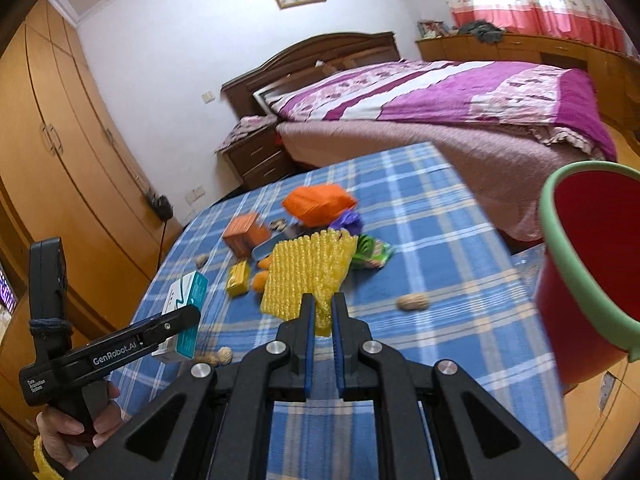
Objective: Collect trash
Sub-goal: 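Carry the box in the left tool and the foam net in the right tool over the bucket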
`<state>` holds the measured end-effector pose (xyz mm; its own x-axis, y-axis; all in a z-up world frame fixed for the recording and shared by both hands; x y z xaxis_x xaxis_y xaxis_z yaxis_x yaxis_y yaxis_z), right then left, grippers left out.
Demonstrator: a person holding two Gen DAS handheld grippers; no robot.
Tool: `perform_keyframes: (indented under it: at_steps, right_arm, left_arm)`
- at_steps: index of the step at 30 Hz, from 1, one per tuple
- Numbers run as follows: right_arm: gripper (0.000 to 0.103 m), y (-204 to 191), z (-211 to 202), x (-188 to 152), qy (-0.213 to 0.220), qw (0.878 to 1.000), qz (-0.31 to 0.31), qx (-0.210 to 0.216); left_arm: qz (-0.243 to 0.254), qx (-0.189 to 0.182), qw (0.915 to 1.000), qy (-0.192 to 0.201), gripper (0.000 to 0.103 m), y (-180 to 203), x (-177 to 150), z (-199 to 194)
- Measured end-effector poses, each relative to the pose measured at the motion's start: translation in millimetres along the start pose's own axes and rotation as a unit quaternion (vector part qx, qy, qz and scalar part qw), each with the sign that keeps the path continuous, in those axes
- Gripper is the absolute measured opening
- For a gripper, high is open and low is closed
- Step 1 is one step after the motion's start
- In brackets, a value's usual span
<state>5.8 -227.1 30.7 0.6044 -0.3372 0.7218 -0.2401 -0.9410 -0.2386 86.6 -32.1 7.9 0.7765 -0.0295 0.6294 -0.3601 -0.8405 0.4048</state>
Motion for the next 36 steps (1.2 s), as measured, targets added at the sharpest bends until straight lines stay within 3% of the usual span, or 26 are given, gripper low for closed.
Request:
perform_keyframes:
  at_steps: [20,28,36]
  right_arm:
    - [0.009,89,-50,11,0.060,0.993,0.081,-0.058]
    - [0.009,141,-70,10,0.083,0.984,0.129,-0.092]
    - [0.009,191,-84,4,0.095,0.972,0.174,-0.124]
  left_arm:
    - [0.088,-0.071,0.9931,-0.033,0.057,101,6,28]
    - [0.140,-0.101,0.9843,-0.038,0.057,159,7,45]
    - [0.194,-0.136,0.9696,-0.059,0.057,221,4,71]
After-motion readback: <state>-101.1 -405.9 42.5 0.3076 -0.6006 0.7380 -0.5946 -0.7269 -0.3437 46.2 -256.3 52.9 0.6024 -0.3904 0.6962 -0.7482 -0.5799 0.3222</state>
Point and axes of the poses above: each gripper's, at about its wrist camera, not at the fingertips, and z roughly the way its jaws point, y to its right, x to its top, the point moved 3 cm from there along z, roughly the way its jaws point, and after that the axes turned 13 degrees about -x, right-handed, at the moved point
